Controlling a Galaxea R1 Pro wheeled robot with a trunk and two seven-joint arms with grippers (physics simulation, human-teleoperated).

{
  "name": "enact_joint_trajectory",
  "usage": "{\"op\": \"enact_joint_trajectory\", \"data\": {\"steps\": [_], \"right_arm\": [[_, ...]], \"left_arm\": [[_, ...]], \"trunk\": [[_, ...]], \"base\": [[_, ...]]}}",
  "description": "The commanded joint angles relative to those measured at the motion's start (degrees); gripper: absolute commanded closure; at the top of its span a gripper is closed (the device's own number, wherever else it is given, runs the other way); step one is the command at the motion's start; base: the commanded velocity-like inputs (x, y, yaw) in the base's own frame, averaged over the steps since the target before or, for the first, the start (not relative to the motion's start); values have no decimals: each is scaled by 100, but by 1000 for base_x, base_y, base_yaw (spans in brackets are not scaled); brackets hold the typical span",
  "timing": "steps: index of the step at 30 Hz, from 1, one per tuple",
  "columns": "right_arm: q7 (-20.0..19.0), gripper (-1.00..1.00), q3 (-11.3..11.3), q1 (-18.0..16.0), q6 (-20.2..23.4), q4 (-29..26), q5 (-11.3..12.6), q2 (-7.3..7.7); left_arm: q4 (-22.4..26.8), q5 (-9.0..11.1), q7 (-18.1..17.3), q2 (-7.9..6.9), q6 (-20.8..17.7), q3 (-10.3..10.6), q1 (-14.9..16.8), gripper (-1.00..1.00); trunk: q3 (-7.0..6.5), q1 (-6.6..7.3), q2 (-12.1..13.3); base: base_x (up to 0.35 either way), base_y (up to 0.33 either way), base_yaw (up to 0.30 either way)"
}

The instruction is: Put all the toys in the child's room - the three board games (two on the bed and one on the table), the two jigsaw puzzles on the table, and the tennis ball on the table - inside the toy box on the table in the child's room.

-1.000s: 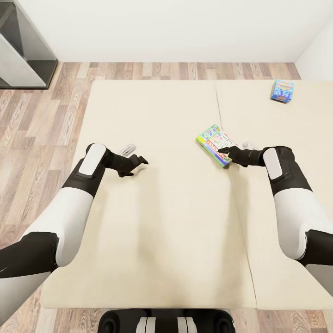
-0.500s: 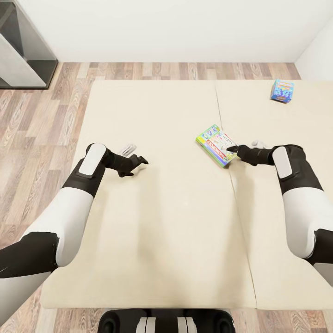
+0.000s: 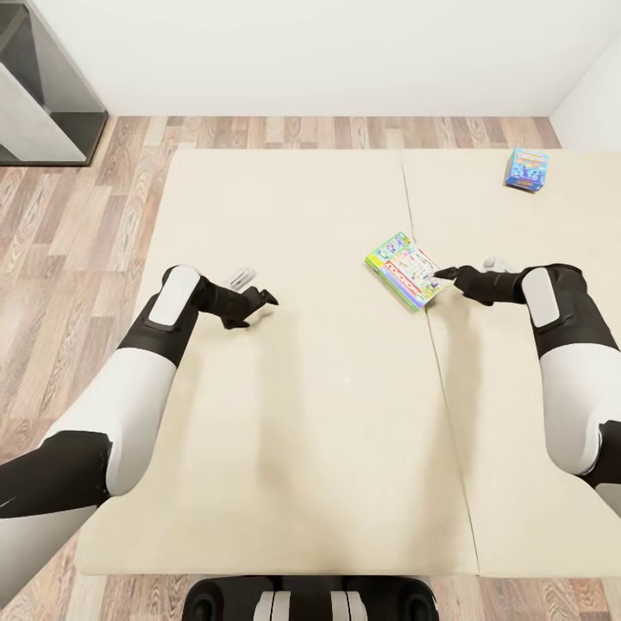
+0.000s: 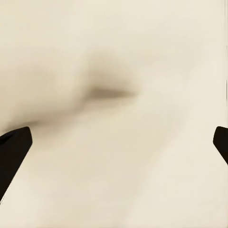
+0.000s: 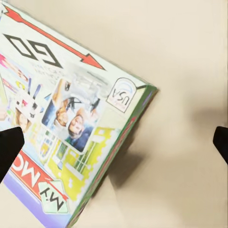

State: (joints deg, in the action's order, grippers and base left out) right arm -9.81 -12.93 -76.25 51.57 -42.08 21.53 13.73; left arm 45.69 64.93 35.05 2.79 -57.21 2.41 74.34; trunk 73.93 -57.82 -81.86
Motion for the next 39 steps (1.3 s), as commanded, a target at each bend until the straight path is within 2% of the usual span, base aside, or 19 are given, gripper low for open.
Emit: {"op": "enact_joint_trajectory", "data": {"steps": [1,9,12,17,28,39], "right_arm": [[-56,-100,-20,-4,26,-2,-57,-2],[148,-100,-24,-47,-10,7,-44,-22],[188,-100,-24,-78,-25,12,-43,-37],[245,-100,-19,-169,-44,21,-43,-65],[265,-100,-16,-237,-54,24,-38,-123],[265,-100,-11,-292,-76,24,-35,-154]], "left_arm": [[2,11,22,-1,26,8,0,-100],[15,19,14,35,19,1,99,-100],[41,35,2,42,15,-1,196,-100],[102,69,-10,52,2,-6,534,-100],[122,80,7,134,-1,-8,869,-100],[124,81,14,193,-1,-6,969,-100]], "trunk": [[3,-25,-2],[3,-25,-2],[3,-25,-2],[3,-25,-2],[3,-25,-2],[14,-25,-2]], "base": [[0,0,0],[0,0,0],[0,0,0],[0,0,0],[0,0,0],[0,0,0]]}}
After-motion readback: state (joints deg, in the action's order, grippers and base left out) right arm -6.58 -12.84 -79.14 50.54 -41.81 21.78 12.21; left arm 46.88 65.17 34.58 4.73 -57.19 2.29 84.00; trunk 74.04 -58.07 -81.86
